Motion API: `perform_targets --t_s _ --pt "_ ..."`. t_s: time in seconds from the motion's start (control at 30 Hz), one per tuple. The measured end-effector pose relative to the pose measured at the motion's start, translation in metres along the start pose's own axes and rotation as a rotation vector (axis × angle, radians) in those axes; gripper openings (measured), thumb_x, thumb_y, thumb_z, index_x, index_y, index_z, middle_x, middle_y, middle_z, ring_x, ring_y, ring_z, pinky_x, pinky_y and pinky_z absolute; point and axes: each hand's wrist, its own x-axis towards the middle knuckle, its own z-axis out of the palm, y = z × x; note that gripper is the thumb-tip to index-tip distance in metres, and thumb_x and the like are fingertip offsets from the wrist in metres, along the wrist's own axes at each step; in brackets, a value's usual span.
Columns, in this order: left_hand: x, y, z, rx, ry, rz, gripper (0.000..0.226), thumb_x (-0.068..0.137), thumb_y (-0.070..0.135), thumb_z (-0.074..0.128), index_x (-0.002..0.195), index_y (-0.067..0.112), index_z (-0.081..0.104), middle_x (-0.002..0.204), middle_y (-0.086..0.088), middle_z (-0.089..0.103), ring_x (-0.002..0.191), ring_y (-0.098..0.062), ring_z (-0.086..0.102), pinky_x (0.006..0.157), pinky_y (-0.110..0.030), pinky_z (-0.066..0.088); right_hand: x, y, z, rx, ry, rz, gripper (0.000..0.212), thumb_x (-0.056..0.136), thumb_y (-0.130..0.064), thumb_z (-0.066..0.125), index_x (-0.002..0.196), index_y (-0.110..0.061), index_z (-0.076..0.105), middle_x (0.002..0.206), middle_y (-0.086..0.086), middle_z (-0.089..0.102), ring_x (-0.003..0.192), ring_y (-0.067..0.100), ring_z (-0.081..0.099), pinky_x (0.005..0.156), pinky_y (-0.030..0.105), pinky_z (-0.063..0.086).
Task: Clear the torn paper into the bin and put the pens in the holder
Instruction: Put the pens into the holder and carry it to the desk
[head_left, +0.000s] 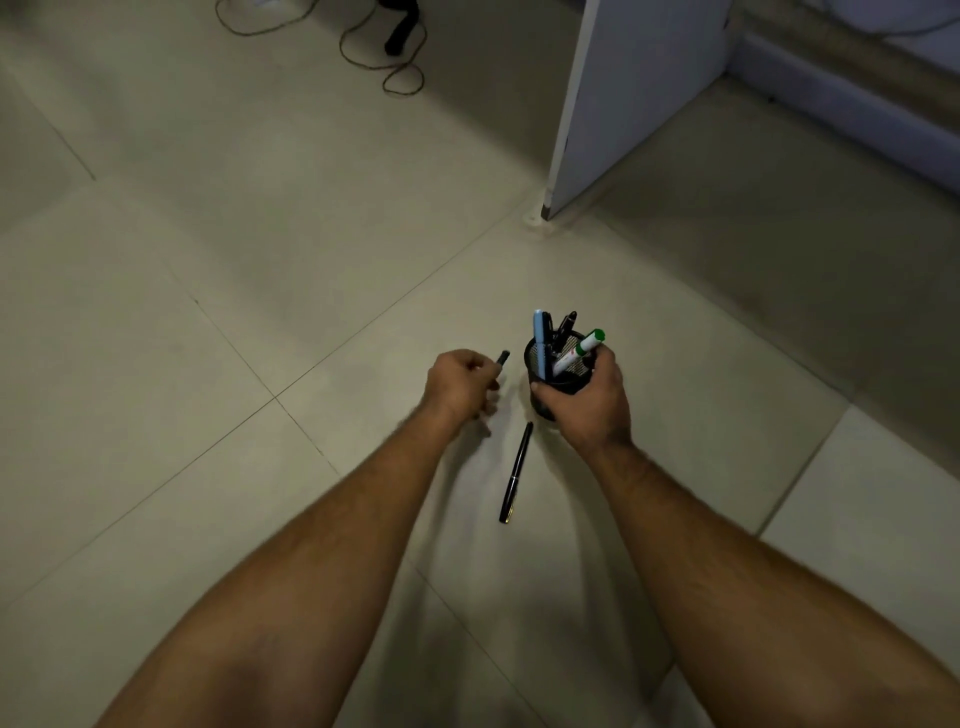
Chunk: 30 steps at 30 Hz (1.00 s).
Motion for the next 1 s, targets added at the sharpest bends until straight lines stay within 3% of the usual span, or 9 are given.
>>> perform_targets --t_s 0.1,0.2,0.27,0.4,0.47,0.63,0.7,0.83,1.0 --pt "-0.003 0.026 -0.011 -0.041 -0.113 0.117 0.012 0.087 0.019 0.068 0.094 0.012 0.074 0.081 -0.008 0.068 0.049 -0.016 0.055 0.041 -0.020 0.037 0.002 -0.004 0.000 -0.024 0.036 0.006 0.070 0.063 -0.043 0.083 0.122 -0.025 0.051 0.117 -0.001 0.060 0.103 0.024 0.064 0.086 0.039 0.056" --pt "-0.010 0.045 -0.011 0.159 -0.328 0.107 0.017 0.089 0.019 0.063 0.103 0.016 0.073 0.084 -0.003 0.066 0.063 -0.016 0.059 0.048 -0.023 0.043 0.003 -0.007 0.001 -0.043 0.044 -0.011 0.075 0.063 -0.043 0.082 0.127 -0.022 0.049 0.119 0.000 0.059 0.106 0.024 0.063 0.084 0.041 0.057" --pt "-0.012 0.054 -0.004 0.231 -0.370 0.089 0.017 0.091 0.014 0.062 0.107 0.013 0.069 0.090 -0.006 0.067 0.068 -0.016 0.062 0.047 -0.024 0.049 0.002 -0.008 0.005 -0.043 0.036 -0.023 0.079 0.064 -0.039 0.083 0.131 -0.019 0.047 0.123 0.002 0.057 0.109 0.025 0.062 0.085 0.043 0.056" --pt "-0.013 0.060 0.007 0.097 -0.267 0.112 0.015 0.084 0.004 0.067 0.098 0.009 0.064 0.090 -0.016 0.068 0.067 -0.024 0.067 0.063 -0.038 0.062 -0.001 -0.008 0.011 0.004 0.012 -0.021 0.083 0.057 -0.047 0.081 0.128 -0.020 0.048 0.121 0.002 0.058 0.106 0.026 0.063 0.084 0.046 0.057" --pt "-0.013 0.058 0.010 0.011 -0.136 0.120 0.011 0.083 0.007 0.066 0.094 0.010 0.064 0.088 -0.015 0.069 0.065 -0.026 0.070 0.068 -0.045 0.063 -0.001 -0.010 0.010 0.025 0.014 -0.009 0.082 0.056 -0.048 0.080 0.127 -0.021 0.048 0.120 0.001 0.058 0.105 0.025 0.064 0.084 0.044 0.057" --pt "-0.008 0.032 0.013 -0.254 0.210 0.005 0.014 0.089 0.013 0.055 0.100 0.009 0.062 0.090 -0.010 0.065 0.059 -0.022 0.065 0.061 -0.038 0.062 0.004 -0.012 0.007 0.037 0.064 0.006 0.075 0.064 -0.044 0.085 0.126 -0.024 0.048 0.120 -0.003 0.059 0.105 0.020 0.064 0.086 0.035 0.054" --pt "-0.005 0.008 0.019 -0.017 0.213 -0.005 0.010 0.087 0.021 0.059 0.090 0.013 0.065 0.087 -0.007 0.068 0.068 -0.024 0.067 0.067 -0.040 0.062 0.004 -0.007 0.004 0.028 0.059 0.008 0.076 0.063 -0.045 0.084 0.127 -0.024 0.048 0.120 -0.004 0.058 0.105 0.021 0.064 0.088 0.038 0.055" --pt "-0.023 -0.029 0.042 0.598 -0.140 -0.062 0.028 0.077 0.031 0.073 0.097 0.014 0.062 0.099 -0.006 0.066 0.089 -0.025 0.064 0.071 -0.030 0.052 0.002 -0.002 -0.001 0.014 0.052 0.017 0.077 0.063 -0.042 0.085 0.128 -0.023 0.049 0.120 -0.004 0.058 0.105 0.021 0.064 0.089 0.040 0.056" --pt "-0.044 -0.050 0.054 0.921 -0.110 0.011 0.026 0.085 0.020 0.064 0.108 0.010 0.060 0.114 -0.012 0.064 0.102 -0.030 0.063 0.076 -0.033 0.051 0.004 -0.001 -0.006 -0.011 0.024 0.021 0.080 0.063 -0.045 0.085 0.131 -0.023 0.048 0.122 -0.002 0.058 0.107 0.022 0.063 0.089 0.041 0.056"
